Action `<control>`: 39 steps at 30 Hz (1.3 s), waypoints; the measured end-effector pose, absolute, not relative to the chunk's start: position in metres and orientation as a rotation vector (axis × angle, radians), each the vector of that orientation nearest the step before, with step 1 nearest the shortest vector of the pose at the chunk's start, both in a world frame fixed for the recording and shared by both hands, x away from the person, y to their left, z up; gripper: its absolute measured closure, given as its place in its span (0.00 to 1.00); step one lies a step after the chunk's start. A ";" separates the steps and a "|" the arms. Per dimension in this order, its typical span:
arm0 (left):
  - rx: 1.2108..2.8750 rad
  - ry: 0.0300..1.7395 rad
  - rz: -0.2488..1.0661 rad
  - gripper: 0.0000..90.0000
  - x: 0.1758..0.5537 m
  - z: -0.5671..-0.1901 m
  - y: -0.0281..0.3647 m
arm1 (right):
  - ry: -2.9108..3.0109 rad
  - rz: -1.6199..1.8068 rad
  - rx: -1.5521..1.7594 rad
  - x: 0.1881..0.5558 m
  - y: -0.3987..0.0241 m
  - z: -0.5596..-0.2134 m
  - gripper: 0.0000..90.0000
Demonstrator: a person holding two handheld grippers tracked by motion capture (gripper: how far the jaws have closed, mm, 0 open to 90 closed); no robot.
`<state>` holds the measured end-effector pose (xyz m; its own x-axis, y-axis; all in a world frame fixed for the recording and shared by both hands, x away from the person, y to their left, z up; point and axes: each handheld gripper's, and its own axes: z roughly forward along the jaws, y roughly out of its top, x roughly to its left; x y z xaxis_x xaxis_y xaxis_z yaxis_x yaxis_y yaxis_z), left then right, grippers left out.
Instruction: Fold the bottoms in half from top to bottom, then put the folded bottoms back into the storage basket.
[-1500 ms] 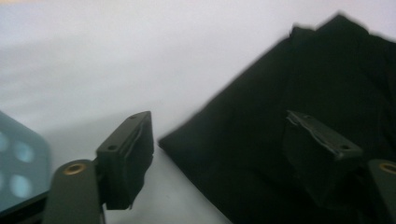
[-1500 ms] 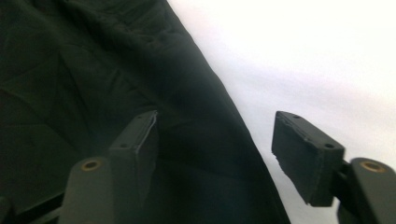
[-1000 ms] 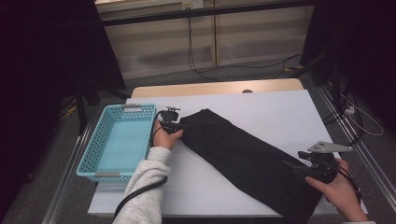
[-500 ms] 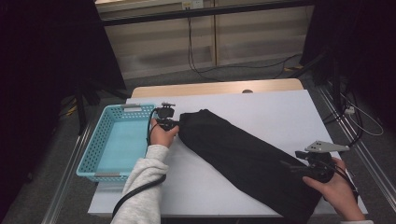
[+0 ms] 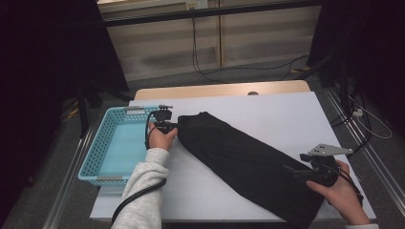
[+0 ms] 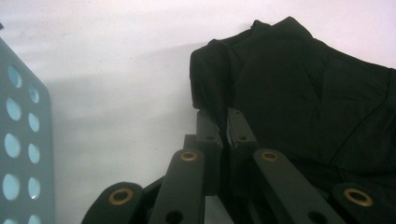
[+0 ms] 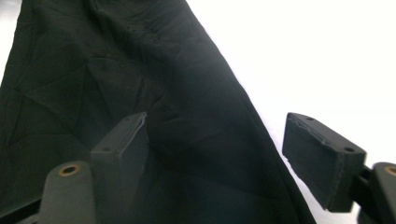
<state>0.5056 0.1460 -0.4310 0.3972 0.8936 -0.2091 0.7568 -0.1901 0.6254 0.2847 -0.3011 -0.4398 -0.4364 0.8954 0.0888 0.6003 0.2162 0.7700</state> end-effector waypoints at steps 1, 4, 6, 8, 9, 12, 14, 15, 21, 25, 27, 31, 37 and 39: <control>1.990 1.409 0.269 0.96 0.505 -0.430 0.145 | 2.118 1.078 1.392 0.285 -0.302 -0.440 0.23; 1.989 1.412 0.271 0.96 0.504 -0.426 0.145 | 2.102 1.077 1.413 0.287 -0.306 -0.441 0.22; 1.979 1.414 0.281 0.96 0.502 -0.421 0.146 | 2.081 1.078 1.422 0.287 -0.307 -0.439 0.20; 1.974 1.403 0.298 0.96 0.501 -0.415 0.146 | 2.070 1.083 1.422 0.288 -0.307 -0.438 0.19; 1.982 1.400 0.303 0.96 0.501 -0.413 0.148 | 2.068 1.083 1.421 0.288 -0.307 -0.438 0.19; 1.974 1.398 0.333 0.96 0.500 -0.409 0.151 | 2.069 1.082 1.423 0.289 -0.308 -0.438 0.18; 1.972 1.395 0.339 0.96 0.500 -0.406 0.152 | 2.069 1.082 1.425 0.289 -0.309 -0.438 0.18; 1.973 1.394 0.348 0.96 0.499 -0.404 0.153 | 2.068 1.084 1.426 0.289 -0.309 -0.438 0.18; 1.966 1.401 0.343 0.96 0.499 -0.400 0.161 | 2.076 1.085 1.418 0.291 -0.308 -0.438 0.18; 1.962 1.418 0.318 0.96 0.498 -0.402 0.164 | 2.079 1.088 1.422 0.292 -0.308 -0.439 0.18; 1.960 1.422 0.314 0.96 0.499 -0.403 0.165 | 2.080 1.092 1.419 0.292 -0.307 -0.439 0.18; 1.955 1.427 0.299 0.96 0.499 -0.402 0.166 | 2.093 1.090 1.407 0.292 -0.304 -0.438 0.18; 1.956 1.423 0.283 0.96 0.499 -0.396 0.169 | 2.106 1.084 1.396 0.292 -0.303 -0.438 0.18; 1.951 1.427 0.283 0.96 0.499 -0.394 0.169 | 2.105 1.087 1.393 0.292 -0.302 -0.438 0.18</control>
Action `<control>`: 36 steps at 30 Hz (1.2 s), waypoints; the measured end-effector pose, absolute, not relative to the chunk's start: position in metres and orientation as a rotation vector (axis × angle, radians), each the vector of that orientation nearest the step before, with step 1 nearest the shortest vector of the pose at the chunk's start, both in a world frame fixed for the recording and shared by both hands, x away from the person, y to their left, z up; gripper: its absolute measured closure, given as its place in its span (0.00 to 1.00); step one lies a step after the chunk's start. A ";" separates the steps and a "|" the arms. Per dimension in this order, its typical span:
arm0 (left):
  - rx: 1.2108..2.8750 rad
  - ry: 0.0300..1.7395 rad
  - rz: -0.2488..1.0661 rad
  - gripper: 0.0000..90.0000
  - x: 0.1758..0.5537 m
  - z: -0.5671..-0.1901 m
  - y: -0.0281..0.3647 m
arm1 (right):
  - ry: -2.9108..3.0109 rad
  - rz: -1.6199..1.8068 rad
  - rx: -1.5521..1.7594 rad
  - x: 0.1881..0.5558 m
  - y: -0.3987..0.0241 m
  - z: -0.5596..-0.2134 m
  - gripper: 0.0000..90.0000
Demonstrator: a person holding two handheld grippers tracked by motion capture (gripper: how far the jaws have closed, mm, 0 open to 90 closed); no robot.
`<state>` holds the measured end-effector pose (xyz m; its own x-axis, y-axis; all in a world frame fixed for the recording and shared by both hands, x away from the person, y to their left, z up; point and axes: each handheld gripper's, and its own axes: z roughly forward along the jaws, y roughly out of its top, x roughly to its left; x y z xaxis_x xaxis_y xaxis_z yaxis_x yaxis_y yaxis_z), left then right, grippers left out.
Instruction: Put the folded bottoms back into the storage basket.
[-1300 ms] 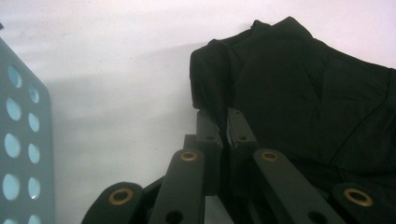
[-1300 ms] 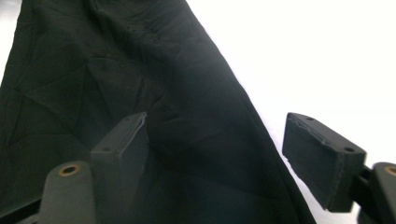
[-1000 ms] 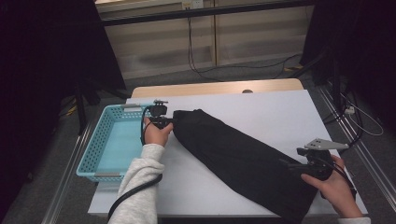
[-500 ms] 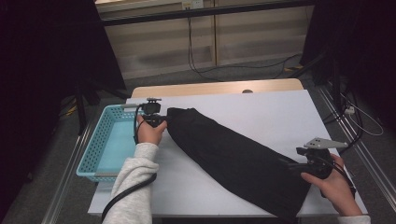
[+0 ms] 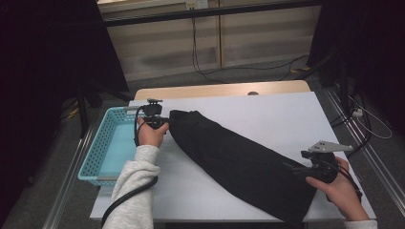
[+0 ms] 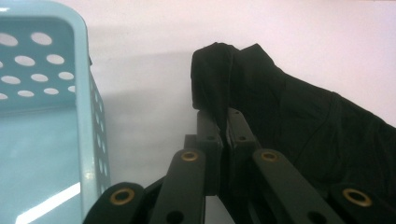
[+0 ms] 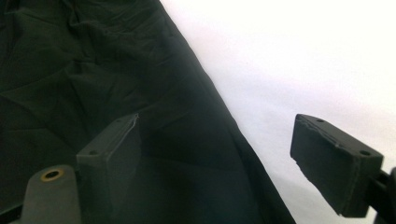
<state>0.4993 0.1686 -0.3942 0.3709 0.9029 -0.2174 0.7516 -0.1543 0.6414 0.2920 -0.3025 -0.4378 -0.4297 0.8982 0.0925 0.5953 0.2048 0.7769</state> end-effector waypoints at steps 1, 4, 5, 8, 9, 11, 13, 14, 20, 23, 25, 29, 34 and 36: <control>1.950 1.430 0.284 0.96 0.499 -0.393 0.169 | 2.103 1.087 1.393 0.292 -0.302 -0.437 0.18; 1.942 1.442 0.285 0.96 0.500 -0.392 0.170 | 2.101 1.092 1.389 0.292 -0.302 -0.436 0.18; 1.940 1.448 0.285 0.96 0.500 -0.391 0.170 | 2.100 1.091 1.388 0.292 -0.302 -0.436 0.18; 1.935 1.448 0.285 0.96 0.500 -0.389 0.172 | 2.096 1.095 1.387 0.291 -0.303 -0.435 0.18; 1.934 1.448 0.289 0.96 0.500 -0.388 0.172 | 2.092 1.095 1.387 0.291 -0.303 -0.435 0.17; 1.936 1.450 0.286 0.96 0.501 -0.387 0.173 | 2.094 1.095 1.388 0.291 -0.303 -0.435 0.17; 1.938 1.446 0.285 0.96 0.501 -0.385 0.174 | 2.093 1.093 1.390 0.291 -0.303 -0.435 0.17; 1.938 1.444 0.287 0.96 0.501 -0.384 0.174 | 2.093 1.093 1.389 0.291 -0.303 -0.435 0.17; 1.933 1.452 0.287 0.96 0.501 -0.381 0.177 | 2.100 1.095 1.384 0.292 -0.301 -0.435 0.17; 1.933 1.450 0.283 0.96 0.501 -0.380 0.179 | 2.100 1.096 1.386 0.292 -0.301 -0.435 0.17; 1.926 1.453 0.281 0.96 0.501 -0.379 0.179 | 2.100 1.096 1.385 0.292 -0.301 -0.435 0.17; 1.922 1.447 0.282 0.96 0.502 -0.375 0.181 | 2.099 1.097 1.385 0.293 -0.301 -0.435 0.17; 1.923 1.446 0.294 0.96 0.502 -0.371 0.184 | 2.100 1.097 1.381 0.293 -0.300 -0.434 0.17; 1.905 1.454 0.301 0.96 0.502 -0.370 0.186 | 2.102 1.095 1.382 0.293 -0.300 -0.435 0.17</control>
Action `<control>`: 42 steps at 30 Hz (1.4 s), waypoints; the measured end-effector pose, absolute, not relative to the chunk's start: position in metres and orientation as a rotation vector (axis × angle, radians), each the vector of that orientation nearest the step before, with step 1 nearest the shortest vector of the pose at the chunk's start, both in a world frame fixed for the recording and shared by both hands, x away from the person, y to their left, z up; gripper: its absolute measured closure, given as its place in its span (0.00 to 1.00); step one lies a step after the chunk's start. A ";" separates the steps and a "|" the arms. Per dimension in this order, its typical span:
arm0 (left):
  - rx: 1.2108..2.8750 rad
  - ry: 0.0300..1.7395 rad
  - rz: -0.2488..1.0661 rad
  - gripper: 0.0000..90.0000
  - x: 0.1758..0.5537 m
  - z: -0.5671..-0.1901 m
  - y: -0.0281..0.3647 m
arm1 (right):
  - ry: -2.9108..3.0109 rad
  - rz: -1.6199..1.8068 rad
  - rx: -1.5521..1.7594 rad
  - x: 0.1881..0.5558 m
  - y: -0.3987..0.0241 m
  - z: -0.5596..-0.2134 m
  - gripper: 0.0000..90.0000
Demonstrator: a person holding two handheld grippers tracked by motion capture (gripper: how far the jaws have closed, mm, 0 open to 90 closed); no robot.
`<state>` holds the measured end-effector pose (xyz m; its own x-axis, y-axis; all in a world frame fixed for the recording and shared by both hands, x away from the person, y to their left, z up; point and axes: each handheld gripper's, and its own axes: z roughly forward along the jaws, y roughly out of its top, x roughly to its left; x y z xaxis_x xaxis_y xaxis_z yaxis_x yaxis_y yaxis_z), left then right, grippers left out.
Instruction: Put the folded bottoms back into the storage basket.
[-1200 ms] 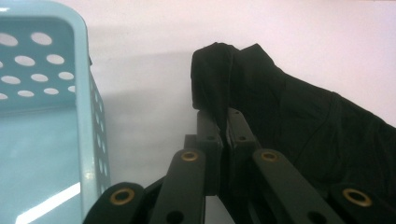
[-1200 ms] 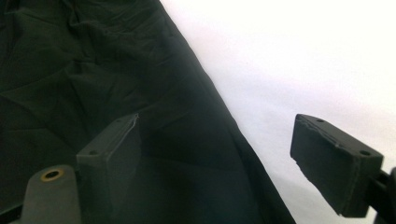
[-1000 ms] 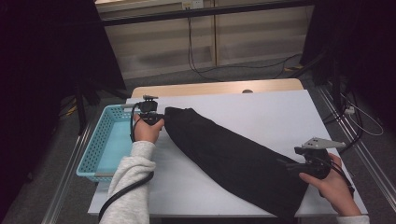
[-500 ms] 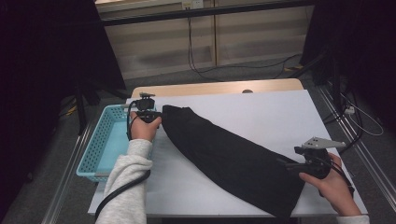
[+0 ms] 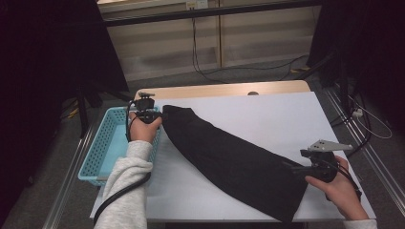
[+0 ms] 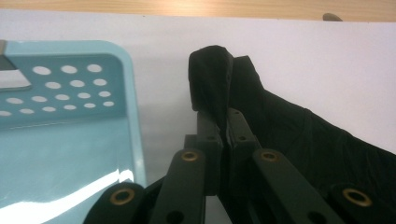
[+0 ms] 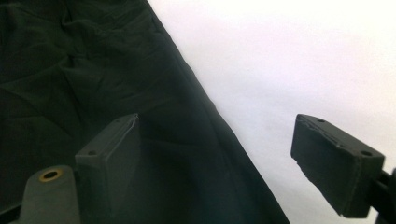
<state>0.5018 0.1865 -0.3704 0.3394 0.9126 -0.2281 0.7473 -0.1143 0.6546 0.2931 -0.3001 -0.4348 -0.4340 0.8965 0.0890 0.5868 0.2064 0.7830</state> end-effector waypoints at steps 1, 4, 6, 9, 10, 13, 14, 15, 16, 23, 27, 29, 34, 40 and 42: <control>1.905 1.455 0.307 0.96 0.502 -0.370 0.188 | 2.102 1.094 1.382 0.293 -0.300 -0.435 0.17; 1.920 1.448 0.304 0.96 0.501 -0.369 0.191 | 2.100 1.095 1.383 0.293 -0.300 -0.435 0.17; 1.905 1.447 0.304 0.96 0.501 -0.369 0.191 | 2.100 1.093 1.382 0.293 -0.300 -0.435 0.17; 1.900 1.442 0.295 0.96 0.500 -0.368 0.188 | 2.105 1.093 1.380 0.293 -0.299 -0.435 0.17; 1.906 1.434 0.292 0.96 0.499 -0.367 0.186 | 2.106 1.093 1.378 0.293 -0.298 -0.435 0.17; 1.918 1.406 0.282 0.96 0.497 -0.366 0.178 | 2.104 1.097 1.373 0.293 -0.298 -0.434 0.17; 1.921 1.399 0.277 0.96 0.496 -0.367 0.176 | 2.103 1.096 1.375 0.293 -0.298 -0.434 0.17; 1.932 1.380 0.269 0.96 0.494 -0.367 0.174 | 2.106 1.096 1.375 0.293 -0.298 -0.434 0.17; 1.932 1.370 0.265 0.96 0.492 -0.368 0.171 | 2.109 1.094 1.374 0.294 -0.298 -0.435 0.17; 1.979 1.281 0.208 0.96 0.476 -0.377 0.149 | 2.113 1.094 1.374 0.294 -0.297 -0.436 0.17; 1.993 1.237 0.170 0.96 0.465 -0.384 0.138 | 2.124 1.087 1.375 0.295 -0.294 -0.437 0.17; 1.984 1.227 0.164 0.96 0.460 -0.387 0.134 | 2.127 1.084 1.372 0.295 -0.293 -0.438 0.17; 1.985 1.208 0.143 0.96 0.453 -0.396 0.127 | 2.132 1.081 1.372 0.295 -0.292 -0.439 0.17; 1.974 1.198 0.158 0.96 0.444 -0.409 0.126 | 2.128 1.083 1.373 0.295 -0.293 -0.439 0.17; 1.983 1.188 0.142 0.96 0.441 -0.413 0.126 | 2.127 1.089 1.375 0.295 -0.293 -0.439 0.17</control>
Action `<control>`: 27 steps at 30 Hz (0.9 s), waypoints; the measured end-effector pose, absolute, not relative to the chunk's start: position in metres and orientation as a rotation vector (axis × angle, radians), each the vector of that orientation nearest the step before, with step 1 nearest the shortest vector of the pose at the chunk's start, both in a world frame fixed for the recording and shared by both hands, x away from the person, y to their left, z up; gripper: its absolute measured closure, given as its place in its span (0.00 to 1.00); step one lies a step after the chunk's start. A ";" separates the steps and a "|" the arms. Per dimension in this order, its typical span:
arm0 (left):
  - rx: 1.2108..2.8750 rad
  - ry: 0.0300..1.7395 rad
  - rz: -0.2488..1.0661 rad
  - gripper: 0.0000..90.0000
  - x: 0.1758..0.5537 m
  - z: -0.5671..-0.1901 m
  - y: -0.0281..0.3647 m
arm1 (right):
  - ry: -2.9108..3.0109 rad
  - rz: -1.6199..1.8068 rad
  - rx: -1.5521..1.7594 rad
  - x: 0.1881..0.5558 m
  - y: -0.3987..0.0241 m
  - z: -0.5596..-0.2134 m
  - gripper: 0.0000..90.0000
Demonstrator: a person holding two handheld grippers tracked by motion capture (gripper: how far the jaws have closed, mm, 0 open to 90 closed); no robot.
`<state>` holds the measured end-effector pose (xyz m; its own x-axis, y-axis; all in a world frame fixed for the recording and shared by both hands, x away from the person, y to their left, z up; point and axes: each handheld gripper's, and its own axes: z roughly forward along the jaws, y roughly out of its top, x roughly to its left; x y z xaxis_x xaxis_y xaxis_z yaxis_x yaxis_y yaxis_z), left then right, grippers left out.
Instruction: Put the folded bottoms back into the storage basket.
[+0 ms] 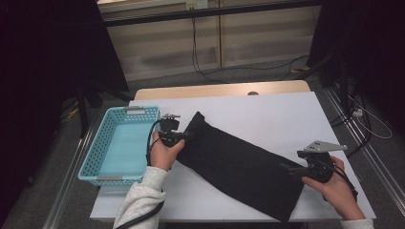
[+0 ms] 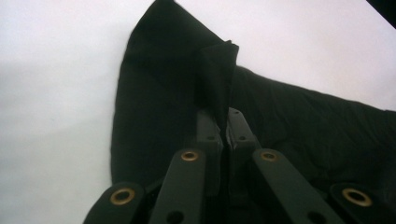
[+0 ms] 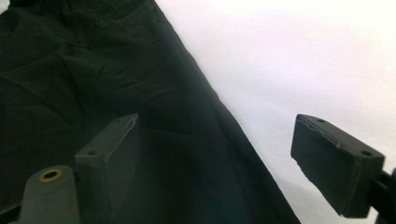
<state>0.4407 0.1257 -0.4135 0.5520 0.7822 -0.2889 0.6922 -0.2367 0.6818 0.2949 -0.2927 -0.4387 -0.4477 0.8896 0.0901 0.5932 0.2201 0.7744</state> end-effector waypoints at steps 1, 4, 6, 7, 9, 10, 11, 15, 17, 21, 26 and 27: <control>1.990 1.185 0.157 0.96 0.439 -0.416 0.125 | 2.129 1.088 1.377 0.295 -0.292 -0.439 0.17; 1.988 1.177 0.126 0.96 0.435 -0.423 0.123 | 2.135 1.085 1.372 0.295 -0.291 -0.440 0.17; 1.981 1.173 0.113 0.96 0.433 -0.426 0.123 | 2.136 1.085 1.379 0.295 -0.290 -0.440 0.17; 1.981 1.174 0.120 0.96 0.432 -0.427 0.123 | 2.140 1.081 1.375 0.295 -0.290 -0.441 0.17; 1.983 1.173 0.107 0.96 0.431 -0.430 0.122 | 2.141 1.080 1.376 0.295 -0.289 -0.441 0.17; 1.982 1.170 0.102 0.96 0.430 -0.432 0.122 | 2.143 1.081 1.372 0.296 -0.289 -0.441 0.17; 1.974 1.172 0.101 0.96 0.429 -0.433 0.122 | 2.142 1.082 1.372 0.296 -0.289 -0.441 0.17; 1.978 1.161 0.084 0.96 0.427 -0.437 0.118 | 2.137 1.084 1.379 0.295 -0.290 -0.441 0.17; 1.969 1.160 0.081 0.96 0.426 -0.437 0.117 | 2.137 1.085 1.377 0.295 -0.290 -0.441 0.17; 1.954 1.157 0.074 0.96 0.427 -0.435 0.118 | 2.138 1.091 1.371 0.294 -0.290 -0.440 0.17; 1.947 1.150 0.067 0.96 0.426 -0.433 0.119 | 2.139 1.089 1.374 0.295 -0.291 -0.441 0.17; 1.948 1.145 0.064 0.96 0.426 -0.432 0.120 | 2.140 1.089 1.374 0.295 -0.291 -0.441 0.17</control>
<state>0.4259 0.1196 -0.4322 0.5786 0.7363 -0.3508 0.6926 -0.2165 0.6880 0.2945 -0.2910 -0.4410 -0.4544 0.8858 0.0943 0.5974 0.2245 0.7698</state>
